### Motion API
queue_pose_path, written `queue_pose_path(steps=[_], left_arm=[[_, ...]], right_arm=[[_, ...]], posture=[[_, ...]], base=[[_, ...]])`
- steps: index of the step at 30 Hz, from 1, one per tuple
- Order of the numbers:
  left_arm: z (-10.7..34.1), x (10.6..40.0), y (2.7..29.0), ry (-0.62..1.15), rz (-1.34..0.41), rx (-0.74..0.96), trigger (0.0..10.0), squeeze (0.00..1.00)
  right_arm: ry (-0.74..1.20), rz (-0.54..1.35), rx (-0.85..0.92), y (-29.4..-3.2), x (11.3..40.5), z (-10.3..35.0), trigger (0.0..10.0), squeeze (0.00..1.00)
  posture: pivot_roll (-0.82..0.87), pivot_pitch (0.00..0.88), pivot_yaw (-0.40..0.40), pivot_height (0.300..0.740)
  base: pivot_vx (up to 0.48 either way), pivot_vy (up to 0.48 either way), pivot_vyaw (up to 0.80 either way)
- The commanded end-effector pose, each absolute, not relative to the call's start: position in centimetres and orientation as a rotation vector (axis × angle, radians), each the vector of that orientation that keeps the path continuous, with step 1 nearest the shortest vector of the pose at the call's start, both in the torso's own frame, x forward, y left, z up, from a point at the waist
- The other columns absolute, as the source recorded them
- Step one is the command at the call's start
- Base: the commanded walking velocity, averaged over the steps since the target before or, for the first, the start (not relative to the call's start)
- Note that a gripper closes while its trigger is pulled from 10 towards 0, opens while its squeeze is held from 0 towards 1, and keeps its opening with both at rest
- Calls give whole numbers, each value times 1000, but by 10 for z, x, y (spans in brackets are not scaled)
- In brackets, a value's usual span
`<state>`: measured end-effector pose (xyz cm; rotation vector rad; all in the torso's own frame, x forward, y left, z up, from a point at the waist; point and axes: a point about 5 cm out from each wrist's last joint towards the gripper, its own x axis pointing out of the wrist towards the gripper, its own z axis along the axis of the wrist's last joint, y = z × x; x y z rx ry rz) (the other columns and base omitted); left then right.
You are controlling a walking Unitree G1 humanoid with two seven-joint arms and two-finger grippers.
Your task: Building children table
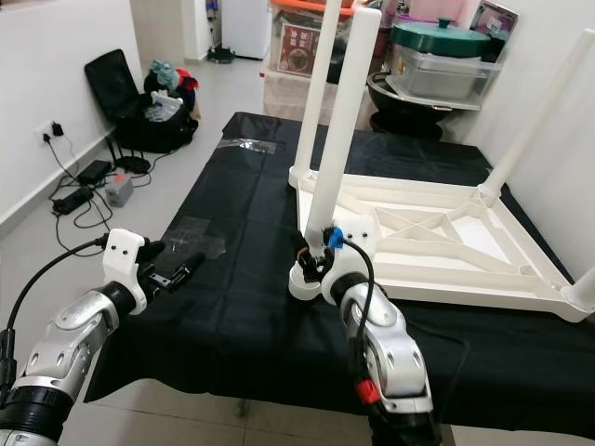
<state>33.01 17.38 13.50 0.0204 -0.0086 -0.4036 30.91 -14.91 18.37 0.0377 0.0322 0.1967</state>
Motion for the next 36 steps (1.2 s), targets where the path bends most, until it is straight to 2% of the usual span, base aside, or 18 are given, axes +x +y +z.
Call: queue_pose_path(steps=[1,16,30,31,36], left_arm=[[133,330,174,-1,-401,28,10000,0],[134,331,172,-5,-399,27,10000,0],[134,329,175,-5,-389,30,10000,0],[134,329,175,-5,-390,31,10000,0],[134,330,176,-5,-387,35,10000,0]], right_arm=[[38,170,32,-153,312,182,10000,0],[-29,165,42,-135,343,202,10000,0],[-1,69,53,-143,358,191,10000,0],[-14,48,69,-146,361,193,0,0],[-47,17,95,-148,364,196,0,0]], posture=[[37,0,-118,740],[57,0,-127,740],[67,0,-128,740],[69,0,-128,740],[73,0,-131,740]], base=[[0,0,0],[0,0,0],[0,0,0],[0,0,0],[0,0,0]])
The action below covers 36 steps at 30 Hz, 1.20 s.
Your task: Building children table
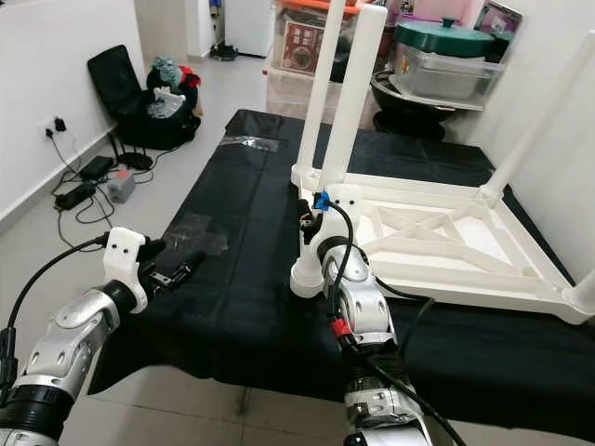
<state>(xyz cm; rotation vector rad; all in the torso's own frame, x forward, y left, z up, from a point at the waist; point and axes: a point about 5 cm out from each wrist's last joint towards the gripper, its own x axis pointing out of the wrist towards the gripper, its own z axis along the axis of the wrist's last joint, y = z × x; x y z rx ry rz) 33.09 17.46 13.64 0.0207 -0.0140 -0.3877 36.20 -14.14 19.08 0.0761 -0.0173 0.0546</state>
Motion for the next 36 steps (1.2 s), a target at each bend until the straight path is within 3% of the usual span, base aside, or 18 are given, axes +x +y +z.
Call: queue_pose_path(steps=[1,12,14,16,17,18,19,20,22,26,32,33,34,35,36], left_arm=[[134,330,176,-5,-387,35,10000,0],[133,328,176,-5,-383,40,10000,0],[131,328,177,-1,-378,40,10000,0],[131,328,177,-1,-378,40,10000,0],[131,328,177,1,-377,40,10000,0],[131,328,177,1,-377,40,10000,0],[130,328,177,3,-378,41,10000,0],[130,328,177,3,-378,41,10000,0],[130,329,176,5,-381,42,10000,0],[130,330,176,6,-382,43,10000,0],[129,329,177,8,-367,47,10000,0],[129,328,178,9,-361,48,10000,0],[129,328,179,9,-353,48,10000,0],[129,328,180,10,-348,48,10000,0],[129,328,181,10,-345,48,10000,0]], right_arm=[[-47,17,95,-148,364,196,0,0],[-48,-29,78,-156,359,190,0,0],[24,-328,77,-193,345,173,0,0],[24,-328,77,-193,345,173,0,0],[60,-500,76,-216,334,163,0,0],[60,-500,76,-216,334,163,0,0],[83,-669,70,-238,320,155,0,0],[83,-669,70,-238,320,155,0,0],[89,-897,64,-265,297,150,0,0],[73,-971,64,-270,290,154,0,0],[119,-1012,89,-256,292,154,0,0],[141,-1032,95,-255,291,152,1647,0],[167,-1058,102,-255,290,149,8118,0],[185,-1083,104,-255,289,147,10000,0],[195,-1097,105,-255,289,146,10000,0]], posture=[[73,0,-131,740],[63,0,-133,740],[55,0,-129,740],[55,0,-129,740],[50,0,-125,740],[50,0,-125,740],[43,0,-119,740],[43,0,-119,740],[38,0,-115,740],[36,0,-113,740],[48,0,-122,740],[52,0,-128,740],[54,0,-130,740],[54,0,-131,740],[54,0,-131,740]], base=[[0,0,0],[0,0,0],[0,0,0],[0,0,0],[0,0,0],[0,0,0],[0,0,0],[0,0,0],[0,0,0],[0,0,0],[0,0,0],[0,0,0],[0,0,0],[0,0,0],[0,0,0]])
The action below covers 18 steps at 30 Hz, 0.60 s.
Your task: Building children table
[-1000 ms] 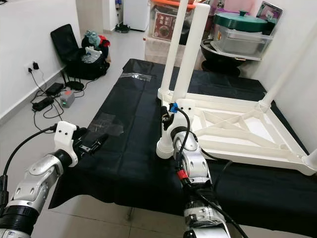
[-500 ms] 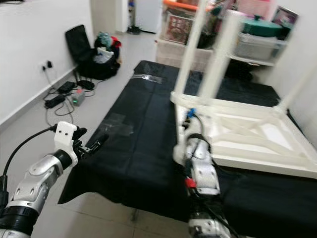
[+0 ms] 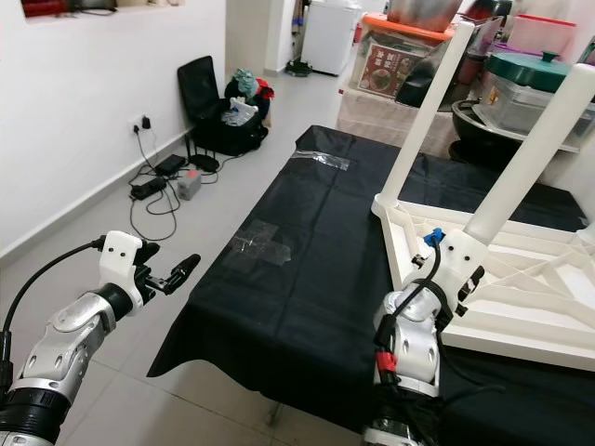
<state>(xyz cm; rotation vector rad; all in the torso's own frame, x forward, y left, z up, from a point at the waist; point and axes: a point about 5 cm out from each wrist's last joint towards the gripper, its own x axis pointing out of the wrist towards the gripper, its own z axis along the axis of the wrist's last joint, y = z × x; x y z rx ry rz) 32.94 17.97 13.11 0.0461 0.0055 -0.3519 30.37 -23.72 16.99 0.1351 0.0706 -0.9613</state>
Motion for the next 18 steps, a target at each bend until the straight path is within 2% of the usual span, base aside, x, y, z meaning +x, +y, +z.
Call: queue_pose_path(steps=[1,4,5,6,7,12,13,16,18], left_arm=[[129,328,181,11,-343,48,10000,0],[128,328,181,11,-343,48,10000,0],[128,328,180,12,-345,48,10000,0],[128,328,180,12,-347,49,10000,0],[128,328,179,12,-348,49,10000,0],[128,328,179,12,-349,49,10000,0],[128,328,179,12,-351,49,10000,0],[128,328,179,11,-353,47,10000,0],[128,327,180,10,-355,46,10000,0]], right_arm=[[201,-1093,117,-254,290,145,10000,0],[196,-1075,134,-253,291,145,10000,0],[150,-978,169,-247,297,149,10000,0],[96,-904,197,-242,300,155,10000,886],[50,-834,199,-239,303,161,10000,1000],[-17,-751,189,-237,307,171,10000,1000],[-52,-725,175,-238,307,176,10000,0],[-105,-614,160,-237,309,184,10000,0],[-143,-447,147,-233,313,189,10000,0]], posture=[[53,0,-130,740],[51,0,-129,740],[51,0,-129,740],[48,0,-128,740],[48,0,-128,740],[48,0,-128,740],[47,0,-130,740],[51,0,-134,740],[51,0,-134,740]], base=[[0,0,0],[0,0,0],[0,0,0],[0,0,0],[0,0,0],[0,0,0],[0,0,0],[0,0,0],[0,0,0]])
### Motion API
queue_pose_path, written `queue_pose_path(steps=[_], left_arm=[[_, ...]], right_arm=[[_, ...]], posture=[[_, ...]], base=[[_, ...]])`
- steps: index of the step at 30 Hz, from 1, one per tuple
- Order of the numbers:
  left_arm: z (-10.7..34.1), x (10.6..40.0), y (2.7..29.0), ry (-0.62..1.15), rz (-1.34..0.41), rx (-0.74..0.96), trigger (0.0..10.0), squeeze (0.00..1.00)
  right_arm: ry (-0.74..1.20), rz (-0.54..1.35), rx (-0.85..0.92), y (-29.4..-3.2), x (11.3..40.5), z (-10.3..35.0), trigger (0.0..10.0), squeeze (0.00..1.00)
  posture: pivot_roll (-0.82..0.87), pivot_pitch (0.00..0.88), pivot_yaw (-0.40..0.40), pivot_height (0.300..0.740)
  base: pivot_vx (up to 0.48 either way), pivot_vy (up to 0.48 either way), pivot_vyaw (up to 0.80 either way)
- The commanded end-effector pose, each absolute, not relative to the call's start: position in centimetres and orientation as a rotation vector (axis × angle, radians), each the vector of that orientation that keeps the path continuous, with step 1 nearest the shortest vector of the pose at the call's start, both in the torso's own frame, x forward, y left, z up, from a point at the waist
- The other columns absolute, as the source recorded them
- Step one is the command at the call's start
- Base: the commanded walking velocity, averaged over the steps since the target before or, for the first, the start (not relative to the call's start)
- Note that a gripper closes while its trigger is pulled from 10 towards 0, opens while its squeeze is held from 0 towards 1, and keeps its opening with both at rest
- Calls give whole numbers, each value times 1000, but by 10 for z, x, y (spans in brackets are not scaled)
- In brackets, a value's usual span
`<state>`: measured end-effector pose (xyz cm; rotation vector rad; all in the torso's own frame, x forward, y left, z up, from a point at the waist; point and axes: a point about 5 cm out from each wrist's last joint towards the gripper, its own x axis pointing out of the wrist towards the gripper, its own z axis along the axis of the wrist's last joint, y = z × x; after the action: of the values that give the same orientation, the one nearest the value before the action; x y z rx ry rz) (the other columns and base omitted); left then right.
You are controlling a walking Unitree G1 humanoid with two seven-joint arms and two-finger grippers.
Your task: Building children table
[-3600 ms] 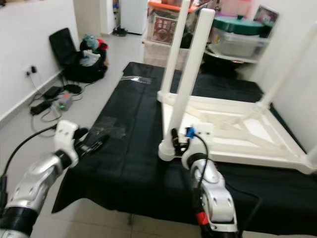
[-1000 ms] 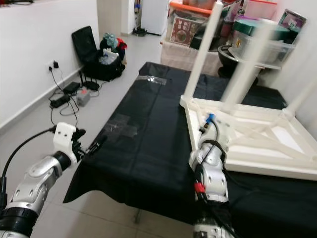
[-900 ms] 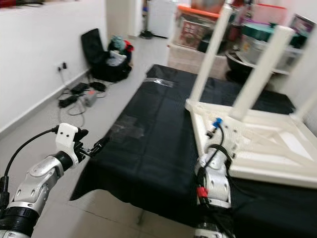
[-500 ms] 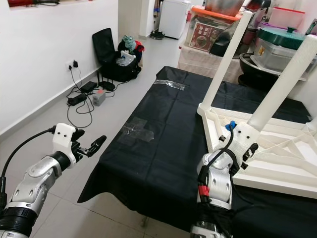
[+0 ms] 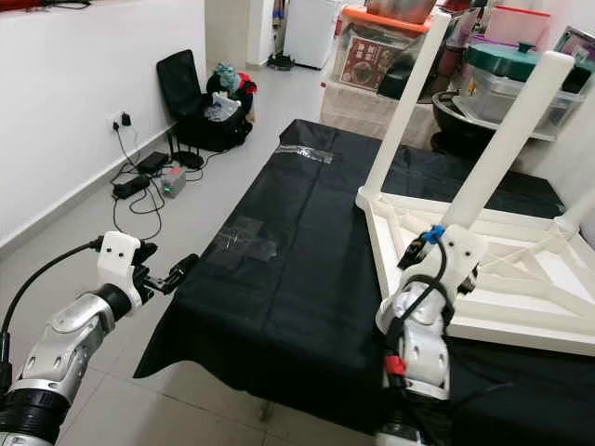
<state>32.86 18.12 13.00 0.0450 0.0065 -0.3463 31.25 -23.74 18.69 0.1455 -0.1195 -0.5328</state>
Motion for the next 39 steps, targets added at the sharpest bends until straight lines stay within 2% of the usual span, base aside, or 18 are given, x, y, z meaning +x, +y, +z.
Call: queue_pose_path(steps=[1,3,4,8,14,20,21,23,24,25,31,34,36,39], left_arm=[[128,327,180,10,-355,45,10000,0],[128,327,180,10,-358,49,10000,0],[128,327,180,10,-358,49,10000,0],[130,330,180,5,-362,54,10000,0],[131,331,179,1,-362,53,10000,0],[131,329,179,-1,-360,54,10000,0],[131,328,181,-1,-356,55,10000,0],[131,328,181,-1,-356,55,10000,0],[131,328,182,-1,-353,56,10000,0],[131,328,183,-1,-351,57,10000,0],[131,327,183,0,-352,57,10000,0],[130,327,182,4,-357,57,10000,0],[130,328,182,5,-357,57,10000,0],[129,328,180,6,-363,57,10000,0]], right_arm=[[-168,-339,118,-230,316,192,10000,0],[-161,-109,60,-228,320,191,10000,0],[-161,-109,60,-228,320,191,10000,0],[-31,211,-24,-228,324,173,10000,0],[19,313,-70,-221,331,164,10000,0],[20,337,-73,-215,340,165,10000,0],[6,348,-59,-209,346,169,9294,0],[6,348,-59,-209,346,169,9294,0],[-5,367,-44,-204,350,171,2000,0],[-34,360,-36,-205,352,174,0,0],[-69,327,-21,-212,353,176,0,0],[-69,211,-7,-227,350,173,0,0],[-69,197,-8,-229,349,172,0,0],[-66,70,-13,-237,346,168,0,0]], posture=[[48,0,-131,740],[49,0,-129,740],[49,0,-129,740],[53,0,-133,740],[60,0,-137,740],[73,0,-144,740],[80,0,-149,740],[80,0,-149,740],[82,0,-149,740],[79,0,-149,740],[78,0,-149,740],[65,0,-139,740],[64,0,-137,740],[59,0,-132,740]], base=[[0,0,0],[0,0,0],[0,0,0],[0,0,0],[0,0,0],[0,0,0],[0,0,0],[0,0,0],[0,0,0],[0,0,0],[0,0,0],[0,0,0],[0,0,0],[0,0,0]])
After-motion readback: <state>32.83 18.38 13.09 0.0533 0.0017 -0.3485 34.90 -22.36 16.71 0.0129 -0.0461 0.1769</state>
